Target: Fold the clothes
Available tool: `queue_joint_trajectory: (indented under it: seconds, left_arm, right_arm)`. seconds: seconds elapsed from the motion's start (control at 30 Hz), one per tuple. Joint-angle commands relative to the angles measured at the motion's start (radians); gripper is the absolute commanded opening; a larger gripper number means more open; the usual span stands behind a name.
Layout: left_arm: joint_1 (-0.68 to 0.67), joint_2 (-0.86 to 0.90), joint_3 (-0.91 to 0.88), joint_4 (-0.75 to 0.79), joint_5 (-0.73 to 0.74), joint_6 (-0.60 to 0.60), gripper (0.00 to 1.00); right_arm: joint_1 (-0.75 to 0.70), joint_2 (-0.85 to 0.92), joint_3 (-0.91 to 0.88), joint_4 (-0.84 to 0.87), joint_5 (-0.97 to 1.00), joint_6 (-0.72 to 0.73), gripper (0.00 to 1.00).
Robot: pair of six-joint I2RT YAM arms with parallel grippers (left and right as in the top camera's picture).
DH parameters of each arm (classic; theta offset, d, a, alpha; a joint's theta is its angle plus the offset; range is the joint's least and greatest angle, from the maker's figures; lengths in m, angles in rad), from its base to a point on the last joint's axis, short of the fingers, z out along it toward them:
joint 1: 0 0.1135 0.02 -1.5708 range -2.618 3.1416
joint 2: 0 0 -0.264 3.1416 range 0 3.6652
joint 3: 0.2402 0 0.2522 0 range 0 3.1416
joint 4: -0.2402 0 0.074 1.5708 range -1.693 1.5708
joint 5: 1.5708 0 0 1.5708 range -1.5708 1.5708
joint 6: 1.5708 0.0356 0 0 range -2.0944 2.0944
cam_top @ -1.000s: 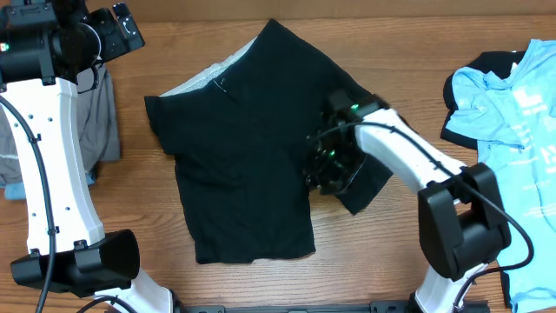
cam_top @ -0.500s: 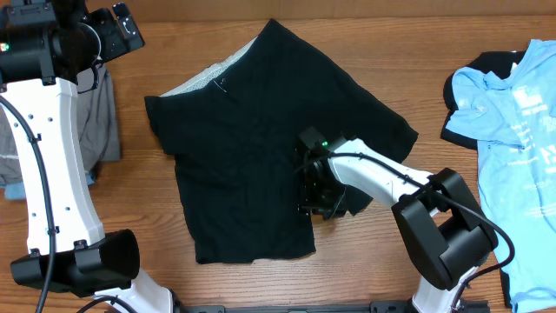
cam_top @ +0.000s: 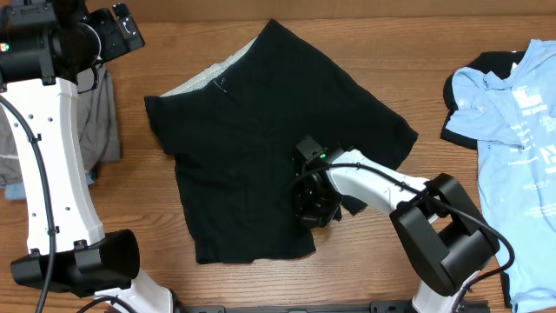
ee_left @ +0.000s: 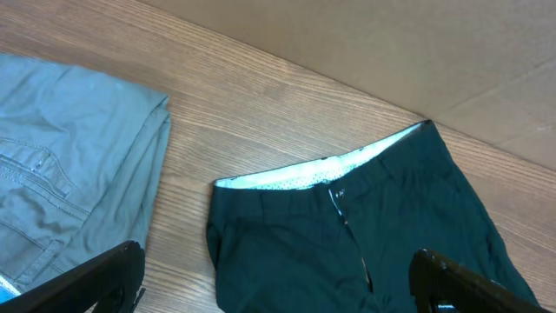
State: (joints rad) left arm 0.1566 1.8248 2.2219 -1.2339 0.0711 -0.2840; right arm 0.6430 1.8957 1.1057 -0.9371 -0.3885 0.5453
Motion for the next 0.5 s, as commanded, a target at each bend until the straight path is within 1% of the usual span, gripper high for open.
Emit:
queue_joint_trajectory:
  seconds: [0.0, 0.2, 0.33, 0.47]
  left_arm:
    - [0.000, 0.003, -0.001, 0.003, 0.000, 0.018, 1.00]
    - [0.000, 0.003, -0.001, 0.003, 0.000, 0.018, 1.00]
    - [0.000, 0.003, -0.001, 0.003, 0.000, 0.018, 1.00]
    - [0.000, 0.003, -0.001, 0.003, 0.000, 0.018, 1.00]
  right_arm:
    - [0.003, 0.011, -0.007, -0.016, 0.011, -0.023, 0.04]
    - [-0.048, 0.011, -0.007, -0.101, 0.182, -0.023, 0.04]
    - [-0.133, 0.011, -0.007, -0.082, 0.190, -0.102, 0.04]
    - [-0.233, 0.011, -0.006, -0.043, 0.198, -0.147, 0.04]
